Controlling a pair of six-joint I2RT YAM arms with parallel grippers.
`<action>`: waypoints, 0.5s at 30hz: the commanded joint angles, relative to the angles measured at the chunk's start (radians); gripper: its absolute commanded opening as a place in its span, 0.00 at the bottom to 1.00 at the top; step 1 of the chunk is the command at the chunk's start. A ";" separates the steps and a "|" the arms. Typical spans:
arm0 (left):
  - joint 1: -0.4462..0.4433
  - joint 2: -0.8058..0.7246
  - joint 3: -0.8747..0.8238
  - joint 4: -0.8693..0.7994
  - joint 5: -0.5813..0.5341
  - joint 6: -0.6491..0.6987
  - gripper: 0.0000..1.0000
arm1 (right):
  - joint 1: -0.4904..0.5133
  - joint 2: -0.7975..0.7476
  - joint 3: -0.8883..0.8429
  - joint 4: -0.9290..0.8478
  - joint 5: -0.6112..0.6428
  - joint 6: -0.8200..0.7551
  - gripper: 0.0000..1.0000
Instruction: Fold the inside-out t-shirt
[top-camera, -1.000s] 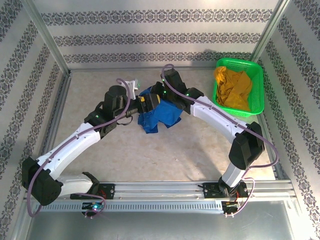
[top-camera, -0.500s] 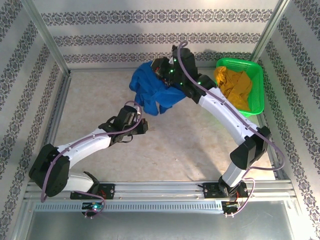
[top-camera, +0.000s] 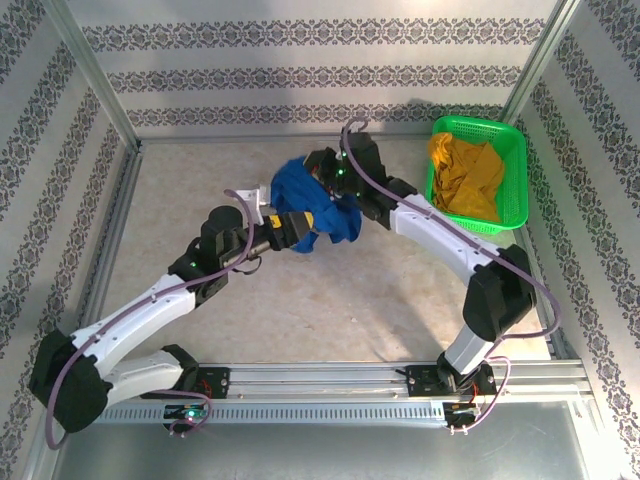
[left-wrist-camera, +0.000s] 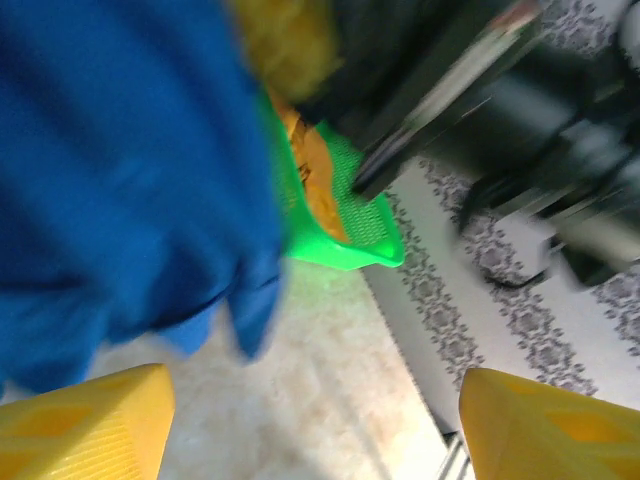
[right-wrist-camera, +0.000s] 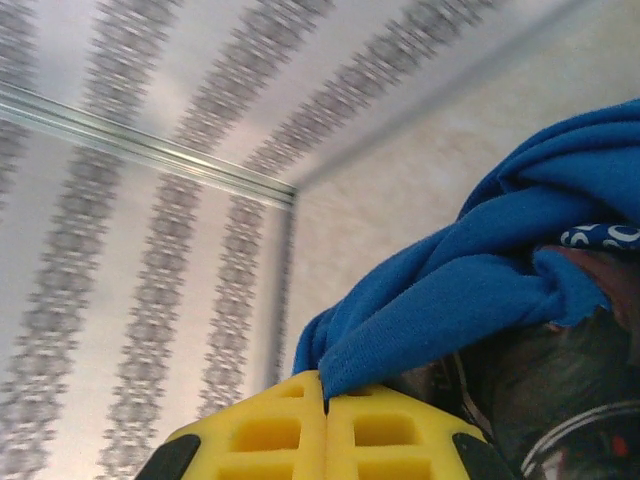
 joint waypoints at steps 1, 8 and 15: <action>-0.018 0.066 0.043 0.117 0.027 -0.057 0.81 | 0.017 -0.037 -0.015 0.120 0.001 0.025 0.00; -0.036 0.151 0.013 0.016 -0.106 -0.055 0.84 | 0.053 -0.086 -0.072 0.157 0.031 0.058 0.00; 0.020 0.176 -0.076 0.009 -0.318 -0.168 0.05 | 0.077 -0.179 -0.112 0.146 0.088 0.054 0.00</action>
